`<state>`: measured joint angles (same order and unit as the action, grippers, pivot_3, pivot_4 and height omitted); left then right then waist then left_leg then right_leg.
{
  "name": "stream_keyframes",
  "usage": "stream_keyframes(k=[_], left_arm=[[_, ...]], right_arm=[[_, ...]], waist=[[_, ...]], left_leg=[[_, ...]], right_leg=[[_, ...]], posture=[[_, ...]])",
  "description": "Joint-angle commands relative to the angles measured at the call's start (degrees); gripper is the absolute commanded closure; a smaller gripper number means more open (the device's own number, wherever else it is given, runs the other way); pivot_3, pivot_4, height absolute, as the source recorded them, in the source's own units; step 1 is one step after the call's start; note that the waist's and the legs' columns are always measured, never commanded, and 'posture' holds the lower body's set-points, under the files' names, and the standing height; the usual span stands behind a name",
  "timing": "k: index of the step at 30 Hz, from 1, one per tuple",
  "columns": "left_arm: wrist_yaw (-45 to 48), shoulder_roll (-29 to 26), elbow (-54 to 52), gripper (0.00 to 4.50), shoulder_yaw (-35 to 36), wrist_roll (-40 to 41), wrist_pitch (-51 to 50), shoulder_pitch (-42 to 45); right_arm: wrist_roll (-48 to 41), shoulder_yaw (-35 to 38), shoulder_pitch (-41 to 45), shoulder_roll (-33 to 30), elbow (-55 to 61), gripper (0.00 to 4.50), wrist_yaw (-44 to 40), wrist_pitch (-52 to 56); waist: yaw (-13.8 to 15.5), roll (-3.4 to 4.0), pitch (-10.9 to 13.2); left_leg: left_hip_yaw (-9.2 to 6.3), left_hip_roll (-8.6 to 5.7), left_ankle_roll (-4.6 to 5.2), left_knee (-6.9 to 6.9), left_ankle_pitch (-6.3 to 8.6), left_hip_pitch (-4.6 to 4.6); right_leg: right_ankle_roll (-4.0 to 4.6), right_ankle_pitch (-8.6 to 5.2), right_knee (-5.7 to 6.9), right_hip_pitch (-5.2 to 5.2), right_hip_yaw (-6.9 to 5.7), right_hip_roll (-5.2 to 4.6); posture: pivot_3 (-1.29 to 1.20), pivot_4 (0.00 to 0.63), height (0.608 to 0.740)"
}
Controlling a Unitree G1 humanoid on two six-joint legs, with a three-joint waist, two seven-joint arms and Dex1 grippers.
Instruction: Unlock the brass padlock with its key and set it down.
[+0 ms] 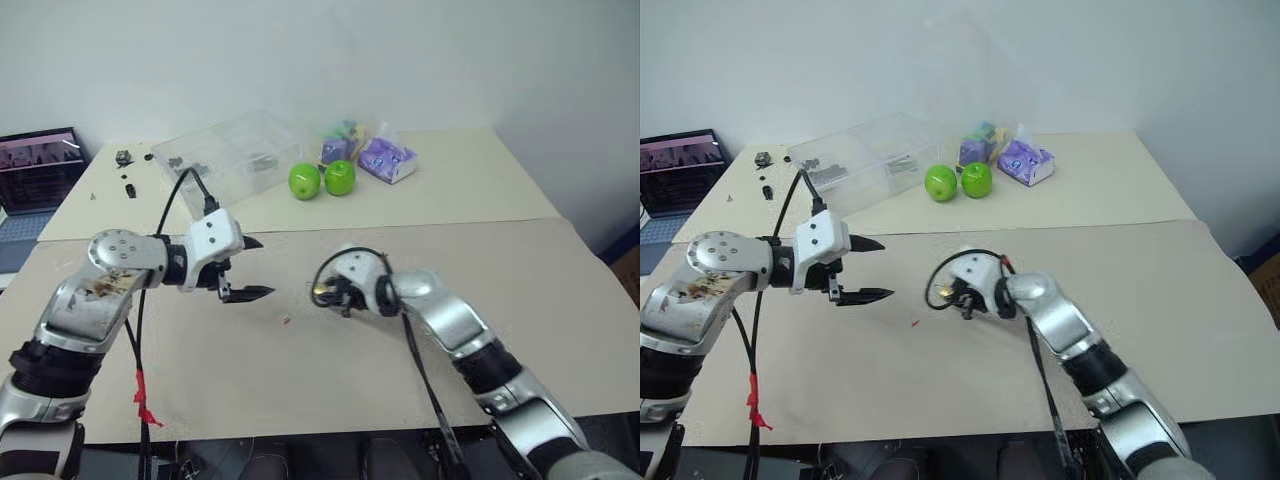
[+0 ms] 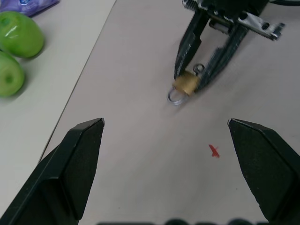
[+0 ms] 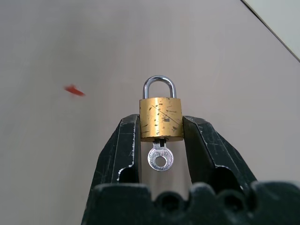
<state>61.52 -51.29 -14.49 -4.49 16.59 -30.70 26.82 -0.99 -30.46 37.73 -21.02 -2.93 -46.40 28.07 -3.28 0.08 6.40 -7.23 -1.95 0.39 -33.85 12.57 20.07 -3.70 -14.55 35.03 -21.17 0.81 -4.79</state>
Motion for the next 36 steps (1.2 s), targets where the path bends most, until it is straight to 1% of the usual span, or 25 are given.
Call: stream_keyframes(k=[1, 6, 10, 12, 17, 19, 20, 21, 22, 24, 25, 27, 29, 30, 32, 33, 36], left_arm=[[-1.76, -2.14, -3.81, 0.00, 3.75, -0.07, -0.97, -2.27], [-3.96, -3.13, -8.15, 0.00, 7.49, 1.41, -3.55, -6.41], [-5.61, -3.20, -11.41, 0.00, 9.59, 2.57, -5.53, -9.60], [-6.28, -3.11, -12.35, 0.00, 10.07, 2.74, -5.92, -10.85], [-7.05, -2.69, -12.47, 0.00, 9.40, 2.76, -6.13, -10.81], [-7.05, -2.09, -11.55, 0.00, 9.04, 3.30, -5.96, -9.67], [-6.99, -1.70, -11.01, 0.00, 9.05, 3.74, -5.65, -9.13], [-6.97, -0.75, -10.46, 0.00, 9.65, 5.17, -5.84, -8.45], [-7.14, 1.13, -9.38, 0.00, 11.38, 8.34, -7.10, -7.44], [-6.29, 3.08, -7.22, 0.00, 13.65, 12.19, -7.88, -6.64], [-5.19, 3.42, -5.95, 0.00, 14.34, 13.39, -7.73, -6.78], [-2.41, 3.16, -2.79, 0.00, 14.54, 14.08, -5.75, -7.90], [2.58, 2.02, 0.16, 0.00, 13.73, 13.97, -2.11, -10.21], [4.66, 1.79, 2.13, 0.00, 13.05, 13.10, 0.40, -11.05], [7.19, 2.33, 7.16, 0.00, 11.69, 11.03, 5.18, -11.45], [9.06, 2.39, 10.54, 0.00, 9.63, 8.56, 9.38, -11.56], [12.50, 4.60, 18.40, 0.00, 4.03, 3.69, 18.35, -9.02]], right_arm=[[2.75, -3.84, 2.63, 1.27, -3.17, 3.58, -4.70, -7.12], [5.21, -6.08, 4.98, 2.50, -8.62, 3.58, -9.07, -13.42], [6.06, -6.21, 5.32, 2.77, -11.93, 3.58, -11.82, -16.52], [5.89, -5.65, 5.22, 3.26, -12.69, 2.57, -12.51, -16.83], [3.09, -0.62, 5.58, 4.72, -12.63, 0.89, -12.29, -14.32], [-2.72, 4.46, 5.39, 5.71, -10.46, 0.24, -13.63, -8.05], [-7.38, 7.94, 5.42, 6.13, -8.83, 0.10, -14.83, -3.47], [-12.31, 11.60, 5.64, 6.08, -7.25, 0.10, -16.26, 1.21], [-18.26, 16.14, 6.16, 4.71, -5.71, 0.10, -18.43, 6.94], [-25.55, 22.27, 6.64, 1.06, -3.66, 0.10, -21.45, 15.18], [-27.70, 23.98, 5.97, -1.91, -2.22, 0.10, -23.57, 17.40], [-29.37, 24.96, 3.51, -7.92, 0.72, 0.10, -26.80, 19.40], [-28.90, 24.66, 0.73, -12.77, 2.79, 0.10, -28.30, 18.67], [-29.60, 25.33, -0.22, -14.18, 3.55, 0.10, -28.55, 18.96], [-34.47, 29.28, -0.45, -14.63, 4.46, 0.10, -27.59, 23.47], [-37.20, 31.97, -0.32, -14.63, 4.98, 0.10, -26.67, 25.61], [-39.63, 35.28, -1.68, -15.95, 7.49, 0.10, -24.12, 27.34]], waist=[[0.12, 0.01, 0.00], [0.82, 0.00, 0.02], [0.82, 0.01, 0.02], [0.75, 0.01, 0.02], [0.73, 0.01, 0.02], [0.77, 0.01, 0.02], [0.78, 0.01, 0.02], [0.89, 0.02, 0.03], [1.06, 0.02, 0.03], [1.41, 0.02, 0.03], [1.58, 0.02, 0.03], [2.09, 0.05, 0.04], [2.24, 0.05, 0.02], [2.22, 0.05, 0.01], [1.64, 0.01, 0.03], [1.24, 0.01, 0.06], [1.07, 0.17, 0.01]], left_leg=[[-0.02, 0.00, 0.02, 0.00, 0.01, 0.00], [-0.03, -0.02, 0.01, -0.02, 0.02, 0.05], [-0.02, 0.01, 0.00, -0.01, 0.01, 0.01], [-0.01, 0.03, 0.00, 0.01, 0.01, -0.01], [0.01, 0.08, -0.01, 0.01, 0.02, -0.01], [0.02, 0.10, -0.01, 0.01, 0.02, -0.01], [0.02, 0.11, -0.01, 0.01, 0.02, -0.01], [0.01, 0.12, -0.01, 0.00, 0.02, 0.01], [0.01, 0.11, -0.01, 0.00, 0.02, 0.01], [-0.03, 0.11, -0.01, -0.03, 0.02, 0.07], [-0.06, 0.08, -0.01, -0.04, 0.02, 0.10], [-0.05, 0.02, 0.00, -0.03, 0.02, 0.12], [0.01, 0.00, 0.11, -0.02, 0.09, 0.10], [0.09, 0.03, 0.23, -0.02, 0.16, 0.08], [0.27, 0.06, 0.26, -0.03, 0.18, 0.06], [0.39, 0.10, 0.26, -0.04, 0.18, 0.08], [0.53, 0.22, 0.26, -0.01, 0.18, 0.02]], right_leg=[[0.03, 0.02, 0.01, 0.00, 0.01, 0.01], [0.24, 0.14, -0.03, -0.05, 0.04, 0.01], [0.30, 0.17, -0.03, -0.03, 0.04, 0.04], [0.31, 0.18, -0.03, -0.05, 0.04, 0.06], [0.41, 0.23, -0.05, -0.06, 0.09, 0.10], [0.44, 0.24, -0.05, -0.06, 0.10, 0.12], [0.46, 0.26, -0.05, -0.06, 0.10, 0.13], [0.50, 0.28, -0.06, -0.06, 0.11, 0.14], [0.51, 0.29, -0.05, -0.05, 0.11, 0.14], [0.56, 0.32, -0.10, -0.02, 0.10, 0.13], [0.56, 0.32, -0.10, -0.02, 0.10, 0.11], [0.57, 0.32, -0.14, -0.02, 0.09, 0.05], [0.61, 0.29, -0.18, -0.02, 0.08, 0.02], [0.67, 0.25, -0.20, -0.02, 0.08, 0.04], [0.99, 0.07, -0.22, -0.03, 0.12, 0.03], [1.23, 0.05, -0.18, -0.06, 0.15, 0.04], [1.48, 0.13, -0.14, -0.03, 0.19, 0.10]], posture=[[0.00, 0.150, 0.740], [0.00, 0.150, 0.740], [0.00, 0.150, 0.740], [0.00, 0.150, 0.740], [0.00, 0.150, 0.740], [0.00, 0.150, 0.740], [0.00, 0.150, 0.740], [0.00, 0.150, 0.740], [0.00, 0.150, 0.740], [0.00, 0.150, 0.740], [0.00, 0.150, 0.740], [0.00, 0.150, 0.740], [0.00, 0.150, 0.740], [0.00, 0.150, 0.740], [0.00, 0.150, 0.740], [0.00, 0.150, 0.740], [0.00, 0.150, 0.740]])
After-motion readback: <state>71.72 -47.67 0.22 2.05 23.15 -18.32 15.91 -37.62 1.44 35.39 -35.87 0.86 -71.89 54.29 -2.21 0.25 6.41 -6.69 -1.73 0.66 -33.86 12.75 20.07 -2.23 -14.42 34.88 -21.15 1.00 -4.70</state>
